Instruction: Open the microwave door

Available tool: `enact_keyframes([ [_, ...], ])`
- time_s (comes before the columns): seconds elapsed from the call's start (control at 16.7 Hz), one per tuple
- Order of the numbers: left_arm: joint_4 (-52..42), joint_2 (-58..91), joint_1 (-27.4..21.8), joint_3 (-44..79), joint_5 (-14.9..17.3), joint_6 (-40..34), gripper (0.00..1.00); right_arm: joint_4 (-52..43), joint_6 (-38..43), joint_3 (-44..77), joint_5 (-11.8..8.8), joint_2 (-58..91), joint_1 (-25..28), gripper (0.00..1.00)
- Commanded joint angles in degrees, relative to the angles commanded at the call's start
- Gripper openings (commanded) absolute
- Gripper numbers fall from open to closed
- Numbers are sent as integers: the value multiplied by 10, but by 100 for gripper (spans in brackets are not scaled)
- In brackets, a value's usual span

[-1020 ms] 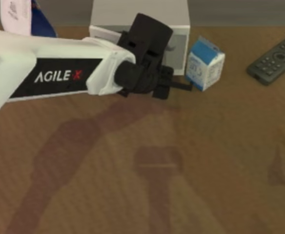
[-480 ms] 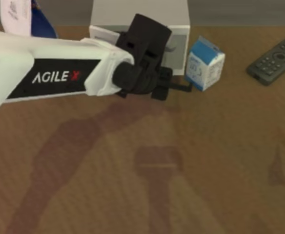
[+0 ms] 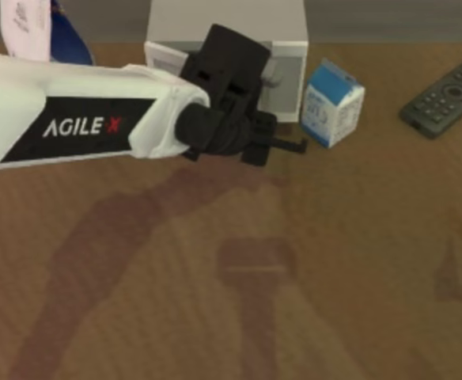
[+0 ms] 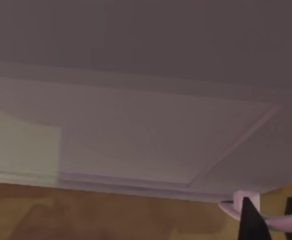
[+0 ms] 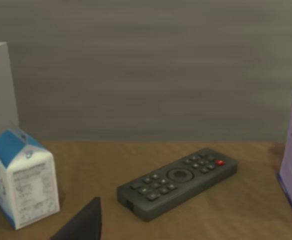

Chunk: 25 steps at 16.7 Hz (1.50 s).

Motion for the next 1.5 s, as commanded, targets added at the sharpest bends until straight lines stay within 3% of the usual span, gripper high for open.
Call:
enact_keyframes([
  [1.26,0,0,0,0,0,0,0,0,0,0,0,0,0,100],
  [1.5,4,-6,0,-9,12,9,0,0,0,0,0,0,0,100],
])
